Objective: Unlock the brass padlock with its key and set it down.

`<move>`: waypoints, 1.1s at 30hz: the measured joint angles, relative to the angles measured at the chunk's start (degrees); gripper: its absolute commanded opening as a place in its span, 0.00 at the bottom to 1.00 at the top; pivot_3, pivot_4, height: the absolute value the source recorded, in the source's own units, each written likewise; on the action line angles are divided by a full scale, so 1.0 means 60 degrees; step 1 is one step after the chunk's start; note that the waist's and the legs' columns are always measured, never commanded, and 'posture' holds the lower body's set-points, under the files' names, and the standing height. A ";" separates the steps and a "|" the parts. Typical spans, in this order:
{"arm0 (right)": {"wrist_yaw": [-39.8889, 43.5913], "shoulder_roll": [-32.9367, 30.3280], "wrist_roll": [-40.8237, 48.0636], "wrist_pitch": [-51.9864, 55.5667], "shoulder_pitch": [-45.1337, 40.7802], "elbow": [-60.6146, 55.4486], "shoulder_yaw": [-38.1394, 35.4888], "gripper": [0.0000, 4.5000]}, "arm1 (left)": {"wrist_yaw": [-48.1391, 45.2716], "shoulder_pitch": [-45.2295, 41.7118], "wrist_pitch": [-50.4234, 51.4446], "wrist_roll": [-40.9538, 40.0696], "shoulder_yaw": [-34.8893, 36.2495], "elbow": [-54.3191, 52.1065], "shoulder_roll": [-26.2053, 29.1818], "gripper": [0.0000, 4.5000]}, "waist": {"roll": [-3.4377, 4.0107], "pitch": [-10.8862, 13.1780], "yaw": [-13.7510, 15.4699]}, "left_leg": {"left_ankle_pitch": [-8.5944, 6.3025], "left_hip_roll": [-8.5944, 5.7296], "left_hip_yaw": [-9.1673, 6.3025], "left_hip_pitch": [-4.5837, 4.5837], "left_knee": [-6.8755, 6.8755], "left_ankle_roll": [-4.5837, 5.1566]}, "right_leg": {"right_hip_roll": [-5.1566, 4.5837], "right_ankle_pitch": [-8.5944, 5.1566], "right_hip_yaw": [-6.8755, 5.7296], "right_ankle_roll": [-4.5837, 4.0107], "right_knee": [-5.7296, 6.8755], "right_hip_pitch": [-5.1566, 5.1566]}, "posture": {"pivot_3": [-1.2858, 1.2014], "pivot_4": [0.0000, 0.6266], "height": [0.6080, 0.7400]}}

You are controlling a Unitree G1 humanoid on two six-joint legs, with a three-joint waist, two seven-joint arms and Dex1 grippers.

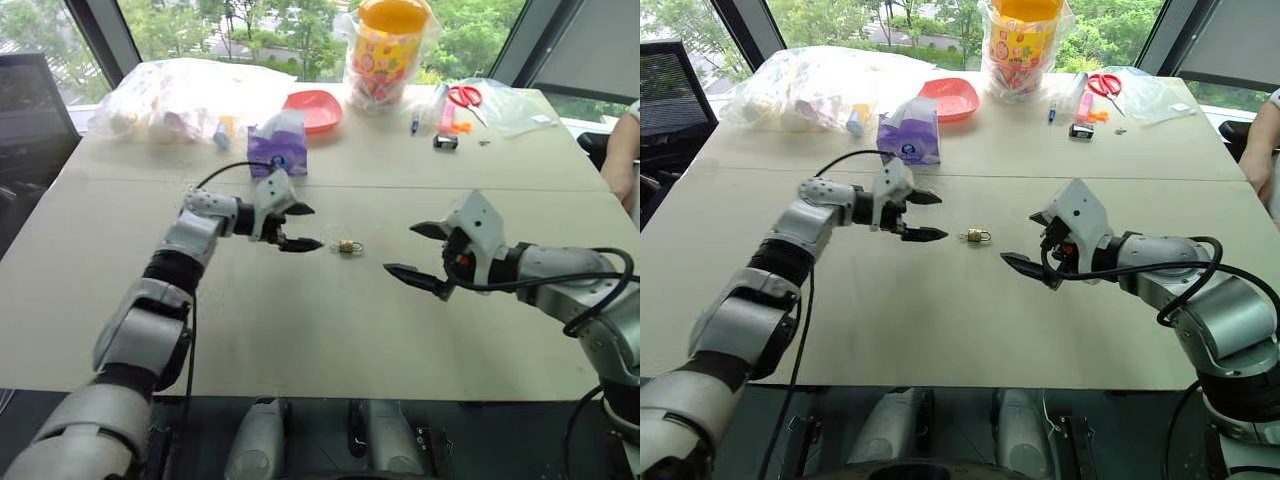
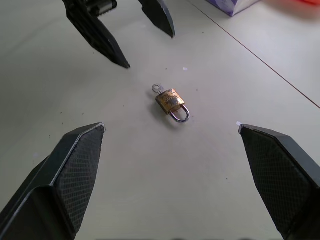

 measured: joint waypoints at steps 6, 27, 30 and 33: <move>-0.0521 0.0270 0.0046 0.0351 0.0249 -0.0533 -0.0077 1.00 | -0.0318 -0.0620 -0.0981 0.0580 0.0079 0.1693 -0.0870 0.93 | 0.0000 0.0000 0.0028 | 0.0000 -0.0003 -0.0006 -0.0036 0.0026 0.0001 | -0.0004 0.0008 -0.0001 0.0012 -0.0002 -0.0019 | 0.52 0.24 1.00; -0.0381 0.0950 -0.1703 -0.1300 -0.0473 0.1826 0.1861 1.00 | -0.1159 0.0014 0.0861 0.0482 0.1625 -0.0650 0.1309 0.93 | 0.0023 -0.0008 -0.0319 | -0.0012 0.0025 -0.0001 -0.0027 0.0146 0.0023 | 0.0003 0.0023 0.0017 -0.0009 0.0044 0.0011 | 0.52 0.24 1.00; 0.0274 0.1490 -0.2405 -0.2356 -0.1750 0.3623 0.2664 1.00 | -0.1757 0.1756 0.3174 -0.0499 0.1729 -0.3778 0.2005 0.93 | 0.0026 -0.0005 -0.0411 | -0.0012 0.0026 -0.0001 -0.0033 0.0147 0.0022 | 0.0000 0.0030 0.0031 0.0004 0.0043 0.0009 | 0.52 0.24 1.00; 0.1071 0.2107 -0.3074 -0.3374 -0.2876 0.5862 0.3282 1.00 | -0.1841 0.3188 0.5221 -0.1397 0.1922 -0.6800 0.2917 0.93 | 0.0022 -0.0001 -0.0476 | -0.0012 0.0023 -0.0007 -0.0037 0.0146 0.0022 | 0.0004 0.0040 0.0029 0.0023 0.0047 0.0006 | 0.52 0.24 1.00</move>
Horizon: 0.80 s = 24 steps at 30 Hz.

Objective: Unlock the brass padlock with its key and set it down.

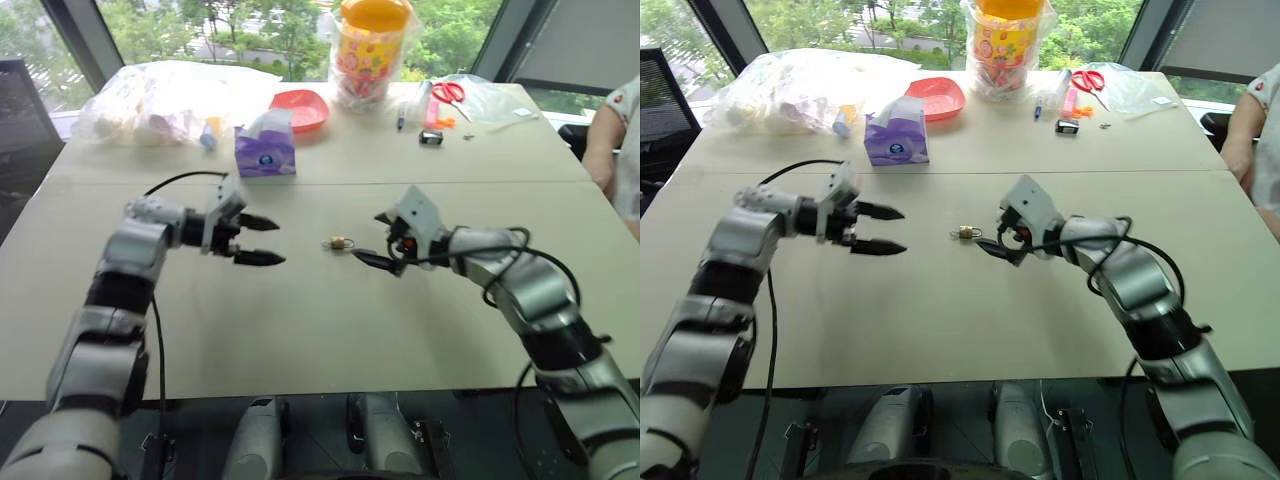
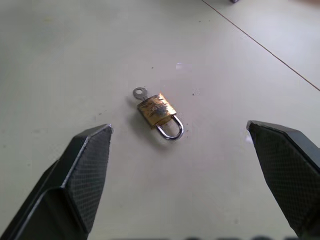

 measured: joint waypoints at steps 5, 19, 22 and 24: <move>0.1474 0.0661 -0.0968 -0.1401 -0.1128 0.2510 0.0931 1.00 | 0.0715 0.1248 0.1582 -0.0878 0.0673 -0.2887 0.0915 0.93 | 0.0007 0.0003 -0.0018 | 0.0000 -0.0006 -0.0003 0.0008 0.0000 -0.0001 | -0.0001 -0.0016 -0.0001 -0.0020 0.0012 0.0001 | 0.52 0.24 1.00; 0.3234 0.2262 -0.2541 -0.4056 -0.3089 0.7155 0.1209 0.71 | 0.2853 0.3066 0.2624 -0.1948 0.1513 -0.4977 0.1226 0.94 | 0.0008 0.0004 -0.0074 | 0.0015 0.0004 0.0003 0.0173 -0.0011 -0.0029 | 0.0011 -0.0034 0.0004 -0.0047 0.0100 0.0094 | 0.52 0.24 1.00; 0.3472 0.2321 -0.2661 -0.4314 -0.3110 0.7377 0.1206 0.38 | 0.3025 0.3085 0.2619 -0.2010 0.1513 -0.5032 0.1239 0.94 | 0.0010 0.0003 -0.0074 | 0.0017 0.0008 -0.0005 0.0186 -0.0010 -0.0033 | 0.0011 -0.0041 0.0006 -0.0061 0.0101 0.0105 | 0.52 0.24 1.00; 0.3507 0.2289 -0.2837 -0.4438 -0.3082 0.7279 0.1204 0.16 | 0.3028 0.2988 0.2594 -0.2015 0.1502 -0.4863 0.1249 0.94 | 0.0010 0.0003 -0.0050 | 0.0026 0.0006 -0.0007 0.0187 -0.0009 -0.0048 | 0.0010 -0.0040 0.0005 -0.0063 0.0103 0.0106 | 0.52 0.24 1.00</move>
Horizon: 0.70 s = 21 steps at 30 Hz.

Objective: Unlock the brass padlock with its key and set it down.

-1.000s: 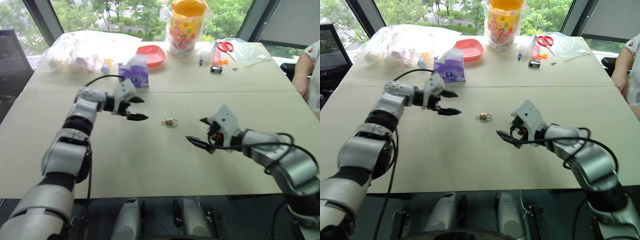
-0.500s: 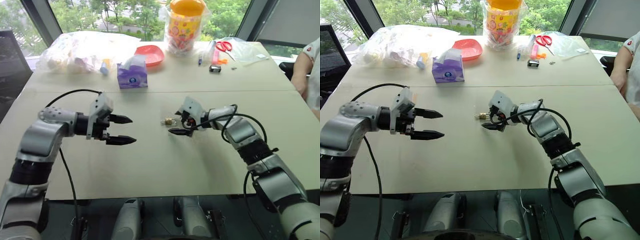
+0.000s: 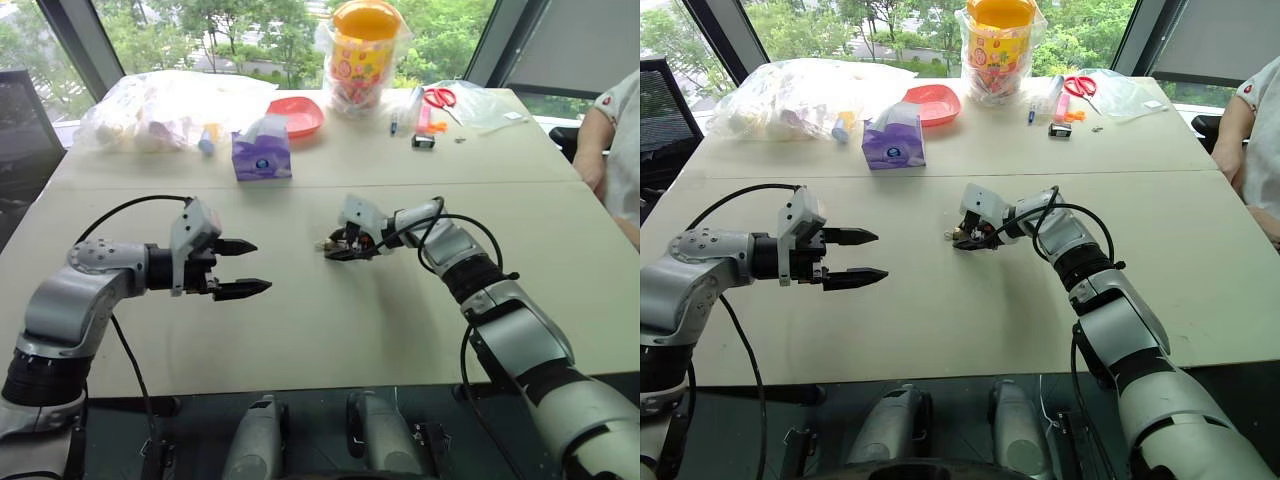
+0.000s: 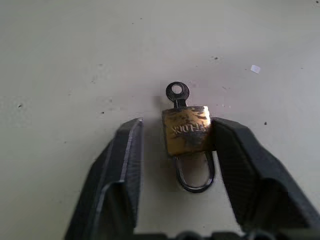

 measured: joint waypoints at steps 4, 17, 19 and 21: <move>-0.0384 -0.0172 -0.0381 -0.0583 0.0353 -0.0520 -0.0078 0.16 | -0.0037 -0.0839 -0.0091 -0.0112 -0.0069 0.0964 -0.0353 0.94 | 0.0001 -0.0001 0.0075 | 0.0010 -0.0007 -0.0002 -0.0002 0.0001 -0.0017 | -0.0004 0.0000 -0.0003 0.0001 0.0000 0.0004 | 0.52 0.24 1.00; -0.3106 -0.1359 -0.1490 -0.1538 0.2588 -0.7152 -0.1584 0.16 | -0.0555 -0.4522 -0.1136 -0.0277 -0.0744 0.5751 -0.3101 0.88 | -0.0001 0.0004 0.0023 | 0.0014 -0.0022 0.0008 -0.0035 -0.0035 -0.0023 | 0.0001 0.0002 -0.0001 0.0049 -0.0001 -0.0034 | 0.52 0.24 1.00; -0.3107 -0.1396 -0.1502 -0.1219 0.2759 -0.7503 -0.1596 0.16 | -0.0687 -0.4774 -0.1434 -0.0155 -0.0777 0.6538 -0.3277 0.75 | -0.0001 0.0004 0.0029 | 0.0014 -0.0023 0.0011 -0.0036 -0.0030 -0.0023 | -0.0002 -0.0011 0.0001 0.0026 -0.0003 -0.0033 | 0.52 0.24 1.00; -0.3112 -0.1433 -0.1519 -0.0963 0.2853 -0.7789 -0.1628 0.16 | -0.0820 -0.5045 -0.1636 -0.0102 -0.0777 0.7160 -0.3417 0.53 | -0.0003 0.0005 0.0039 | 0.0014 -0.0022 0.0010 -0.0037 -0.0020 -0.0023 | -0.0006 -0.0013 0.0001 0.0022 -0.0003 -0.0032 | 0.52 0.24 1.00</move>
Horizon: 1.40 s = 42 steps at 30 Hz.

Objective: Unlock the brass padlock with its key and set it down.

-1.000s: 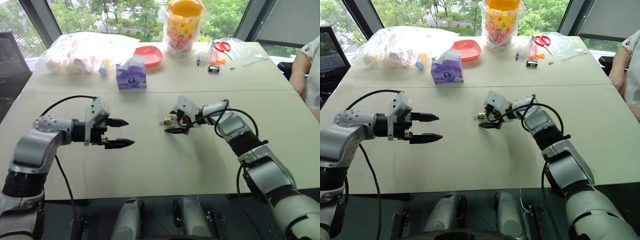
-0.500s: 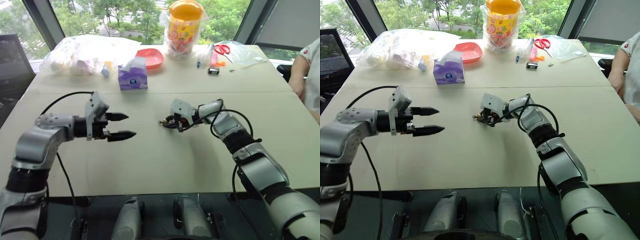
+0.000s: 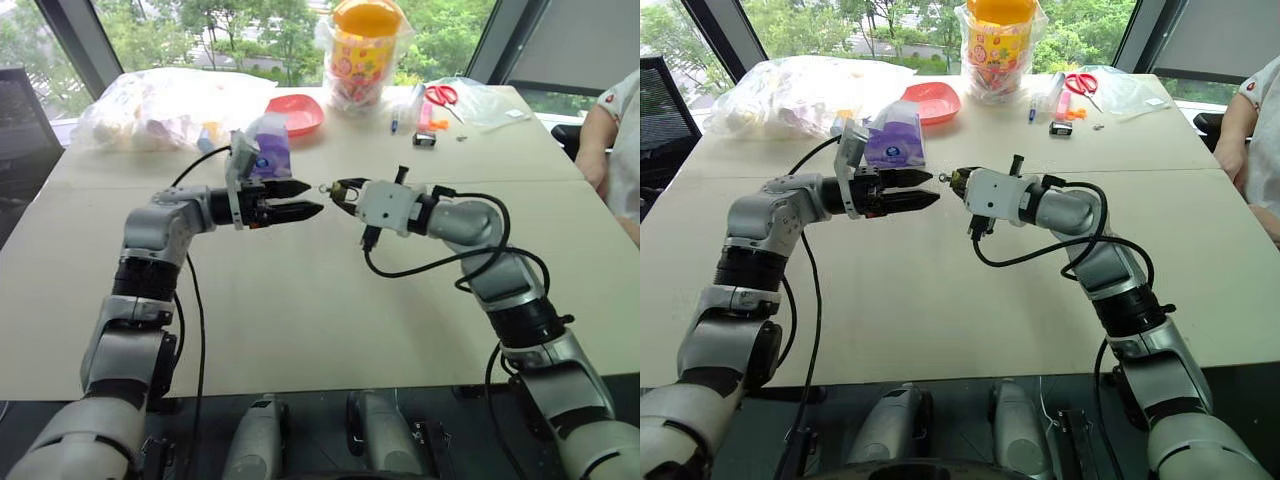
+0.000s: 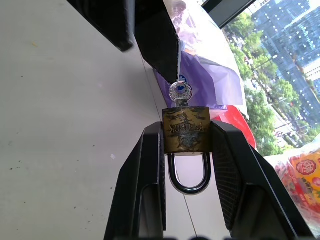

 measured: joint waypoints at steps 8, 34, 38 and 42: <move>-0.0161 -0.0104 -0.0066 0.0508 0.0309 -0.0576 -0.0022 0.16 | -0.0441 -0.0604 -0.0493 0.0253 -0.0015 0.0833 -0.0329 0.48 | -0.0001 0.0000 0.0018 | -0.0002 -0.0002 -0.0001 -0.0005 -0.0001 0.0003 | -0.0005 -0.0001 -0.0001 0.0002 -0.0008 0.0002 | 0.52 0.24 1.00; 0.0114 -0.0162 -0.0041 0.1065 0.0464 -0.1128 0.0000 0.16 | -0.0699 -0.0603 -0.3352 0.2125 -0.0852 0.1169 -0.0549 0.00 | -0.0002 0.0001 0.0034 | -0.0002 0.0000 -0.0005 -0.0007 -0.0001 0.0003 | -0.0007 -0.0002 -0.0002 -0.0001 -0.0011 0.0001 | 0.52 0.24 1.00; 0.0200 -0.0121 -0.0018 0.1057 0.0464 -0.1207 0.0051 0.16 | -0.0544 -0.0603 -0.5515 0.3163 -0.1527 0.1239 -0.0603 0.00 | -0.0002 0.0001 0.0034 | -0.0002 0.0000 -0.0002 -0.0010 -0.0001 0.0003 | -0.0010 -0.0002 -0.0001 -0.0002 -0.0014 -0.0001 | 0.52 0.24 1.00; 0.0214 -0.0106 -0.0018 0.1057 0.0465 -0.1207 0.0107 0.16 | -0.0550 -0.0606 -0.6506 0.3606 -0.1777 0.1446 -0.0618 0.00 | -0.0002 0.0001 0.0034 | -0.0002 0.0001 -0.0002 -0.0012 -0.0001 0.0003 | -0.0009 -0.0002 -0.0003 -0.0002 -0.0014 -0.0003 | 0.52 0.24 1.00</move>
